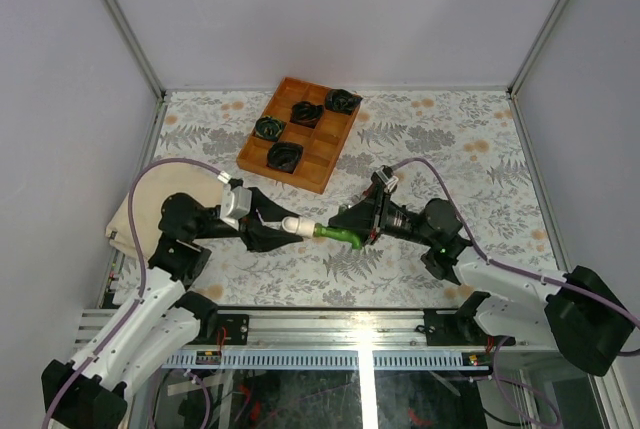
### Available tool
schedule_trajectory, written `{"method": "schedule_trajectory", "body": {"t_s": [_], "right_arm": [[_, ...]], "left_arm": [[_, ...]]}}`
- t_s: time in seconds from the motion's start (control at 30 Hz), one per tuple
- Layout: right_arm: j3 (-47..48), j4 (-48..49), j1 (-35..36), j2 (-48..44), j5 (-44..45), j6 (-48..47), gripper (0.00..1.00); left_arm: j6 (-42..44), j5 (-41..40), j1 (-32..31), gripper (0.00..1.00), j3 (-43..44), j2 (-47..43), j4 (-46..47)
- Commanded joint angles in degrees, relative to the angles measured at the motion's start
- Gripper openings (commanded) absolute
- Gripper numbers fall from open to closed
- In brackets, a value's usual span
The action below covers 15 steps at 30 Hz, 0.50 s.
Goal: Install the water faucets
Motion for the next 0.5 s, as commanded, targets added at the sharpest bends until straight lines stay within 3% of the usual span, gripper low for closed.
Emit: {"method": "schedule_trajectory", "body": {"t_s": [0.0,0.07,0.17,0.3,0.37,0.47], "right_arm": [[-0.17,14.14,-1.01,-0.08,-1.94,10.9,0.66],[0.9,8.58,-1.02,-2.12,-3.56,4.48,0.77],[4.28,-11.67,-1.01,-8.16,-2.47,-12.64,0.86],[7.66,-35.09,-1.01,-18.45,8.6,-38.05,0.91],[7.78,-40.6,-1.01,-24.01,15.04,-47.73,0.92],[5.45,-39.37,-1.02,-30.43,18.71,-60.05,0.95]], "left_arm": [[2.34,-4.74,-0.11,0.0,2.42,-2.32,9.82],[0.59,-6.13,-0.09,0.0,3.63,-2.18,7.49],[-2.09,-8.46,-0.13,0.0,5.23,-2.4,3.46],[-6.58,-9.58,-0.08,0.0,6.01,-1.8,-0.09],[-9.96,-9.53,-0.01,0.0,5.87,-1.27,0.11],[-13.72,-8.56,-0.01,0.0,5.62,-0.89,0.38]]}}
